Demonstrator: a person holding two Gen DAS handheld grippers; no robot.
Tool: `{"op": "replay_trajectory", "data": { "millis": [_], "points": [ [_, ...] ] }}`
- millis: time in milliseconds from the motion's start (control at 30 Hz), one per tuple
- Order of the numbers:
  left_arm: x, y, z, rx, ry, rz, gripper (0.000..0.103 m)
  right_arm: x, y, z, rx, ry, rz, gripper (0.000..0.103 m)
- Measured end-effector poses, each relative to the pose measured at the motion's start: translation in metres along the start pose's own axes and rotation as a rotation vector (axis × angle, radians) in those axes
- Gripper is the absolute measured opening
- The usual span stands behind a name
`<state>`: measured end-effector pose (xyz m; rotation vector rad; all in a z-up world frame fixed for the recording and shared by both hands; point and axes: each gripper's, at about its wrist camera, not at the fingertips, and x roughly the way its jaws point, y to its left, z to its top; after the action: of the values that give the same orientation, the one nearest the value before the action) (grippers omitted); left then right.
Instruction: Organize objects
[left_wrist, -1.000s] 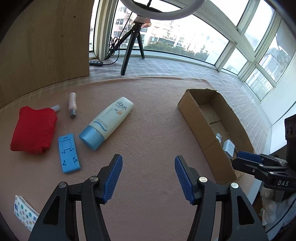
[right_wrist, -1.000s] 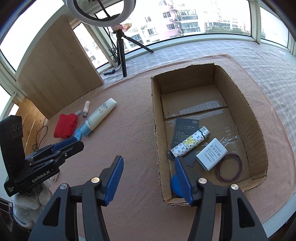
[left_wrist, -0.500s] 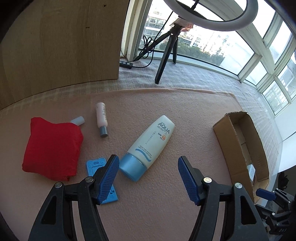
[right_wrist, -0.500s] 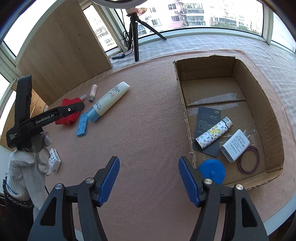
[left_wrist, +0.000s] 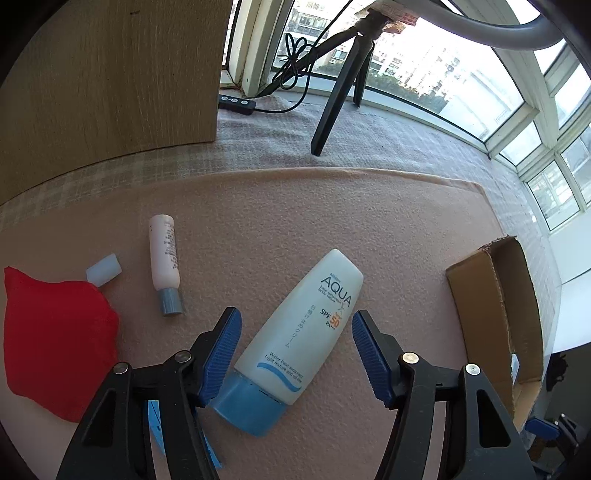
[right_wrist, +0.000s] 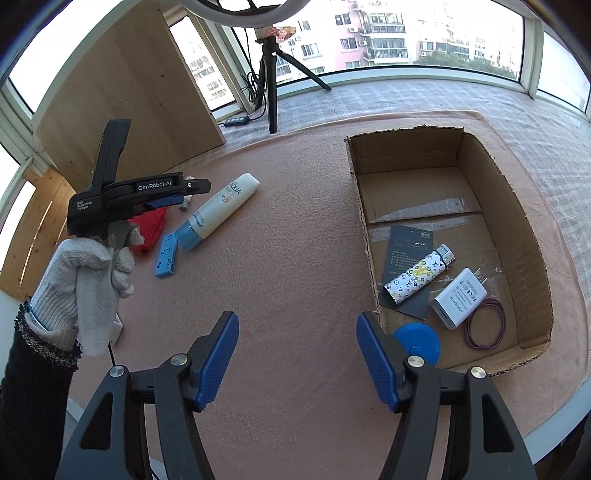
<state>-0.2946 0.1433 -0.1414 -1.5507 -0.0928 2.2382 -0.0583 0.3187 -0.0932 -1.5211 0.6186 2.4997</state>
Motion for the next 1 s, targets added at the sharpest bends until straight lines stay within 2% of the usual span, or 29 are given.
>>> {"op": "replay_trajectory", "data": {
  "millis": [67,200,367,533,800,1000],
  "points": [
    [0.008,0.004,-0.001,-0.018,0.015,-0.007,0.060,0.001,-0.005,-0.002,0.008,0.007,-0.007,0.062],
    [0.013,0.012,-0.004,-0.064,0.021,-0.032,0.058,0.002,-0.013,-0.005,0.026,0.013,-0.011,0.062],
    [0.012,0.009,-0.015,-0.053,0.015,-0.048,0.046,0.005,-0.015,-0.005,0.032,0.019,-0.007,0.062],
    [0.007,0.007,-0.026,-0.059,0.010,-0.075,0.040,0.010,-0.009,-0.004,0.018,0.026,0.003,0.062],
    [-0.005,0.005,-0.058,-0.084,-0.005,-0.124,0.038,0.013,0.004,-0.005,-0.001,0.030,0.018,0.062],
    [-0.018,-0.002,-0.102,-0.119,-0.013,-0.157,0.038,0.013,0.006,-0.004,-0.001,0.028,0.021,0.062]
  ]
}}
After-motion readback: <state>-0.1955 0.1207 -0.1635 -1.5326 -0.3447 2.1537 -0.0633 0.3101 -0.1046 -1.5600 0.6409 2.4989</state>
